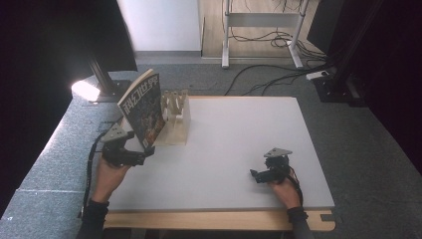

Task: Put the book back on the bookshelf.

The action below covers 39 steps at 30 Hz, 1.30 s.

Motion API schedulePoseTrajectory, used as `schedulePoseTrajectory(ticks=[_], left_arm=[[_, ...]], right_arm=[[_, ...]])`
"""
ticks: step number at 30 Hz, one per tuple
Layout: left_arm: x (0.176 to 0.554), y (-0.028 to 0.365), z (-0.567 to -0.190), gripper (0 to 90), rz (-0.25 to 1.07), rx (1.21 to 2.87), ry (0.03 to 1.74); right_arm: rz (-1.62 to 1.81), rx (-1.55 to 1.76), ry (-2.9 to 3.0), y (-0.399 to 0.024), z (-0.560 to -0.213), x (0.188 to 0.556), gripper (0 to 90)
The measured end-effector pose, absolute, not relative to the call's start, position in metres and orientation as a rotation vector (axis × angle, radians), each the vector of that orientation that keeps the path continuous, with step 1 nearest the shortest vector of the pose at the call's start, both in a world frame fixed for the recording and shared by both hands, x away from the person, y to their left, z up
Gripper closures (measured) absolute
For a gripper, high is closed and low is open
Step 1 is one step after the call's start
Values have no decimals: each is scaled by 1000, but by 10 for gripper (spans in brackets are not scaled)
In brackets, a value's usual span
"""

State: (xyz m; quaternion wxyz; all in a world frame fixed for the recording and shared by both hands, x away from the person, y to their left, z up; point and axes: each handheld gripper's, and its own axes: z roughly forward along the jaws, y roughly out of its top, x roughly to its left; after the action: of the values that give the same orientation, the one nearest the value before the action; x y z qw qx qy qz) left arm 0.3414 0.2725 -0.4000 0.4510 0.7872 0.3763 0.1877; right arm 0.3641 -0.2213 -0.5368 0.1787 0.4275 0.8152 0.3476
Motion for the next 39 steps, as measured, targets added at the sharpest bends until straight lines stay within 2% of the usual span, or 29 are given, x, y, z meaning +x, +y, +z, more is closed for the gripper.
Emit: schedulePoseTrajectory(ticks=[20, 36, 39], left_arm=[[345, 234, -470, 0, 339, 2047, 868], [344, 219, -525, 0, 284, 2146, 912], [342, 215, -526, 0, 318, 2179, 906]], right_arm=[[984, 1211, 2306, -221, -537, 364, 0], [984, 1209, 2306, -221, -537, 364, 0], [985, 1206, 2306, -221, -537, 364, 0]])
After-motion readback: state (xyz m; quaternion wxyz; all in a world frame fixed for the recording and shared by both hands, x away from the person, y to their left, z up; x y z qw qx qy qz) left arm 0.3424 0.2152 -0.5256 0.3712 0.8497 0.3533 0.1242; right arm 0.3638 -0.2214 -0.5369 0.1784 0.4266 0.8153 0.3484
